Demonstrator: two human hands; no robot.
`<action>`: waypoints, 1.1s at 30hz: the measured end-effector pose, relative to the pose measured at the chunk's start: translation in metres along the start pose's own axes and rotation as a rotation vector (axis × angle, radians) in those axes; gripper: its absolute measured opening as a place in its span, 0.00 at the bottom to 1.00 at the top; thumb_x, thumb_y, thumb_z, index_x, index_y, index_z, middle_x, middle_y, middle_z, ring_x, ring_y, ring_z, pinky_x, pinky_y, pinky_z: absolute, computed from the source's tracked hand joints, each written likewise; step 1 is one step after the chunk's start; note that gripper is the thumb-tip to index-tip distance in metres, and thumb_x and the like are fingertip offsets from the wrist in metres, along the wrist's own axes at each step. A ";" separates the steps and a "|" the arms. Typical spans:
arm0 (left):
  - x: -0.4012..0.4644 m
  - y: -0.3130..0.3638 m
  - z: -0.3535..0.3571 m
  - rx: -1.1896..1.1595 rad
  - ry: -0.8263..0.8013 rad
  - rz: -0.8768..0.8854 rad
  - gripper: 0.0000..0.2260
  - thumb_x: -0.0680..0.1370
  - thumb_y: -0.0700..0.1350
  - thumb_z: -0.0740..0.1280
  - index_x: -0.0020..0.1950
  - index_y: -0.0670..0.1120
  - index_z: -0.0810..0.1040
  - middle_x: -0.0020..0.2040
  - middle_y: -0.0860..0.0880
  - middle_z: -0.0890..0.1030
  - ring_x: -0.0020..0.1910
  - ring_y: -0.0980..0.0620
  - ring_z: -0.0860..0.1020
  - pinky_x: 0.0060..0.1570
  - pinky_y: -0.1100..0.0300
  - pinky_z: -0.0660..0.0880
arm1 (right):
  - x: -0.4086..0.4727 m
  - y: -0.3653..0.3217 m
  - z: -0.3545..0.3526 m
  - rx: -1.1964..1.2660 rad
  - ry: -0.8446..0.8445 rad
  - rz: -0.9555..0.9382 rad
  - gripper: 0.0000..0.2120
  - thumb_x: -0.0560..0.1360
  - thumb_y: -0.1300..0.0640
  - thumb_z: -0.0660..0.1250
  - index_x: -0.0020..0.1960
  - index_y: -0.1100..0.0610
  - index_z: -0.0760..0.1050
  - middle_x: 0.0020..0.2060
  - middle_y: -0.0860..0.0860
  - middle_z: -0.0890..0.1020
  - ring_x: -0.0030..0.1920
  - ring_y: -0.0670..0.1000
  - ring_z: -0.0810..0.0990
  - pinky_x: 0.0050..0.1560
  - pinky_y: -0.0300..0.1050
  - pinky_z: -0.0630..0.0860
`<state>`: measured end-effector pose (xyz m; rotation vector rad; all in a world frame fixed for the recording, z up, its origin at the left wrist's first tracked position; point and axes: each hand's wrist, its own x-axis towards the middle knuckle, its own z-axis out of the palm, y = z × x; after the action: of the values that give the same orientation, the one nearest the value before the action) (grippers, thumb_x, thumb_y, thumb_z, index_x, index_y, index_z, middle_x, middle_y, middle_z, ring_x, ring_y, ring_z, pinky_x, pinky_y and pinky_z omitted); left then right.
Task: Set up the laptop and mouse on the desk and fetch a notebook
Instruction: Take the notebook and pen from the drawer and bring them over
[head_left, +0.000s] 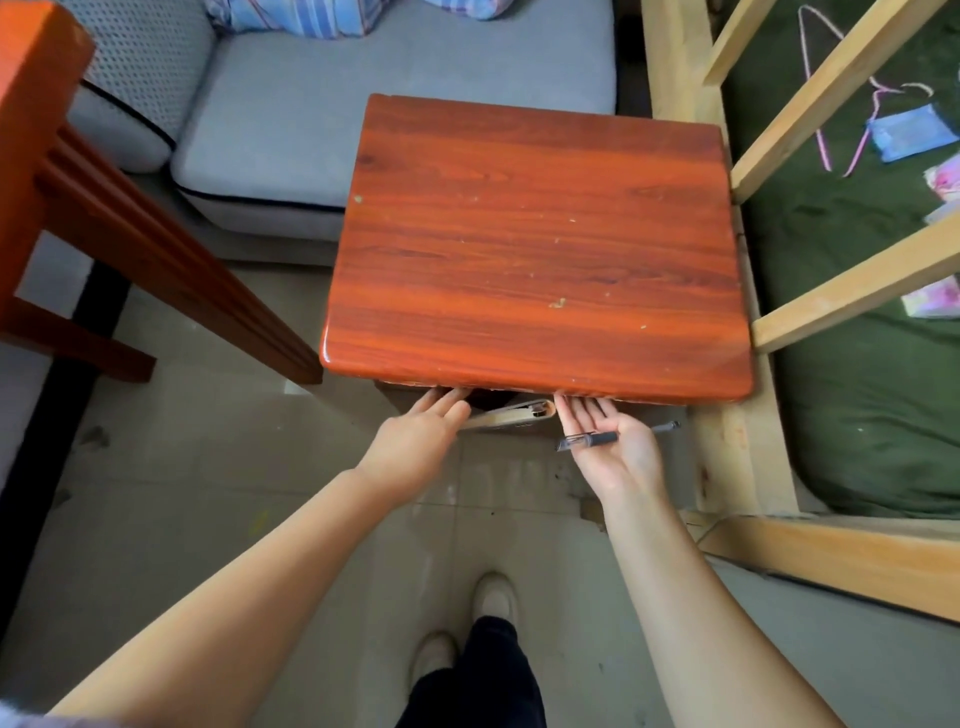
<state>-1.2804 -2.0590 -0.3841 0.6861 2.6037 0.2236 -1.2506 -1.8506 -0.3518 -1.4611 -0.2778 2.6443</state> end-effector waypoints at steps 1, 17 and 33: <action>-0.002 0.000 0.001 -0.002 -0.008 -0.005 0.11 0.77 0.35 0.56 0.57 0.47 0.66 0.77 0.52 0.59 0.75 0.47 0.59 0.42 0.51 0.76 | -0.002 0.000 -0.003 -0.009 -0.009 0.008 0.26 0.74 0.74 0.44 0.70 0.64 0.61 0.70 0.60 0.67 0.70 0.59 0.66 0.64 0.62 0.69; -0.220 0.002 -0.123 -1.156 0.476 -0.665 0.02 0.76 0.38 0.65 0.47 0.43 0.73 0.43 0.42 0.77 0.42 0.46 0.76 0.43 0.52 0.73 | -0.193 -0.008 0.048 -0.988 -0.180 -0.064 0.08 0.79 0.59 0.58 0.56 0.58 0.72 0.35 0.56 0.81 0.38 0.54 0.81 0.41 0.48 0.78; -0.408 0.063 -0.197 -2.325 1.533 -0.368 0.09 0.80 0.37 0.58 0.57 0.48 0.71 0.53 0.48 0.80 0.43 0.51 0.83 0.42 0.53 0.80 | -0.379 0.179 0.104 -1.304 -0.990 0.079 0.08 0.80 0.52 0.57 0.48 0.54 0.73 0.36 0.52 0.82 0.34 0.47 0.81 0.41 0.49 0.76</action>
<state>-1.0234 -2.2179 -0.0412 -1.1448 0.9054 3.3588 -1.1384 -2.1056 -0.0219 0.0847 -2.2907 3.0058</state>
